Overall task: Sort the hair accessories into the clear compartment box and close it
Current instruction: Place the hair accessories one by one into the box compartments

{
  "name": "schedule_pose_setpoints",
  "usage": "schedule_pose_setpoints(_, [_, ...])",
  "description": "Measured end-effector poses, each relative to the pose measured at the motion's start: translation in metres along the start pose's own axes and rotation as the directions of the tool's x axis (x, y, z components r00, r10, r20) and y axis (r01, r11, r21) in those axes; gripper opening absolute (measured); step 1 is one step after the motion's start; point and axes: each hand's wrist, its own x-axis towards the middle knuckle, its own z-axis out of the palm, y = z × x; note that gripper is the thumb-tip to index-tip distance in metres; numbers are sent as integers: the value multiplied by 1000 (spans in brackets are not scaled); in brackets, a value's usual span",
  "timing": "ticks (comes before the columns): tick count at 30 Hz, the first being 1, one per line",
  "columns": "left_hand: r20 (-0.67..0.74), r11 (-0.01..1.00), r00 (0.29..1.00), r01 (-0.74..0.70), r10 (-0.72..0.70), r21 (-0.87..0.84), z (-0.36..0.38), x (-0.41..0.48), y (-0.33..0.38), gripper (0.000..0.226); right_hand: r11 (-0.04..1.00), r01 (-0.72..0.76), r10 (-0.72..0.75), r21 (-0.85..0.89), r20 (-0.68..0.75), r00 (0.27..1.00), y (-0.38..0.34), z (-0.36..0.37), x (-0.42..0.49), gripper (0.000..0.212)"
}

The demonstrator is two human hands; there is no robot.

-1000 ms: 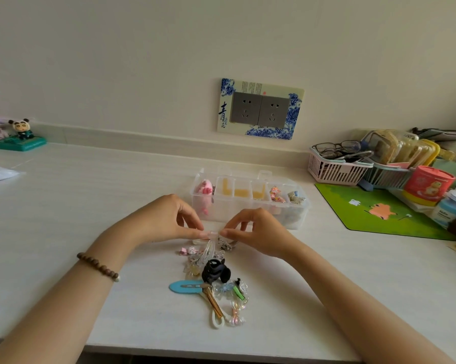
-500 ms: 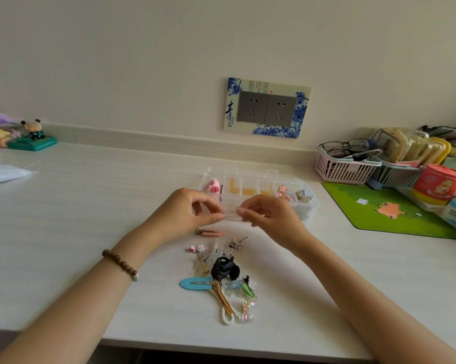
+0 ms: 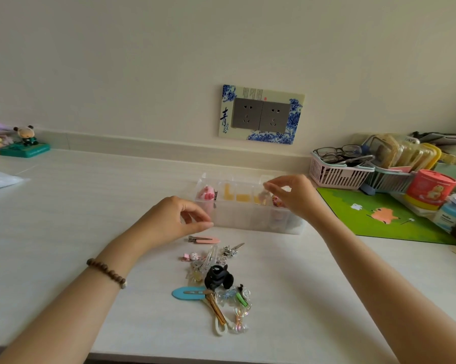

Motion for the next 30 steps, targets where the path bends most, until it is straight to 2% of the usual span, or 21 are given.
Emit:
schedule_pose_setpoints(1, [7, 1000, 1000, 6, -5, -5, 0, 0, 0, 15, 999, -2, 3, -46, 15, 1000, 1, 2, 0, 21])
schedule_pose_setpoints(3, [31, 1000, 999, 9, -9, -27, -1, -1, 1, 18, 997, 26, -30, -79, -42, 999, -4, 3, -5, 21])
schedule_pose_setpoints(5, [75, 999, 997, 16, -12, -48, -1, -1, 4, 21, 995, 101, -103, -22, -111, 989, -17, 4, -14, 17])
schedule_pose_setpoints(6, [106, 998, 994, 26, -20, -53, -1, -2, 5, 23, 990, 140, -137, 24, -100, 986, -25, 5, -20, 15])
schedule_pose_setpoints(8, [174, 998, 984, 49, -43, -31, 1, -3, 7, 26, 975, 198, -201, 95, 22, 979, -38, 10, -34, 14])
schedule_pose_setpoints(11, [232, 998, 970, 68, -66, 0, 4, -5, 9, 28, 965, 245, -260, 96, 205, 944, -43, 22, -49, 17])
schedule_pose_setpoints(15, [259, 996, 963, 81, -69, -37, 7, -5, 10, 24, 966, 228, -250, 120, 230, 940, -41, 28, -55, 17])
schedule_pose_setpoints(20, [293, 992, 955, 82, -50, -97, 14, -4, 11, 23, 969, 120, -186, 215, 321, 929, -37, 33, -57, 17])
schedule_pose_setpoints(23, [228, 983, 973, 70, -29, -172, 13, -3, 10, 21, 966, 70, -163, 249, 378, 911, -38, 37, -60, 19])
schedule_pose_setpoints(26, [53, 926, 998, 57, -40, -374, 12, 1, 12, 16, 924, -8, -149, 381, 381, 913, -42, 38, -64, 24])
schedule_pose_setpoints(28, [-23, 873, 995, 74, -97, -483, 11, 2, 14, 14, 900, 22, -184, 435, 335, 924, -45, 36, -65, 33])
schedule_pose_setpoints(30, [-36, 830, 989, 99, -142, -549, 11, 2, 13, 15, 883, 112, -260, 455, 277, 925, -49, 34, -67, 36])
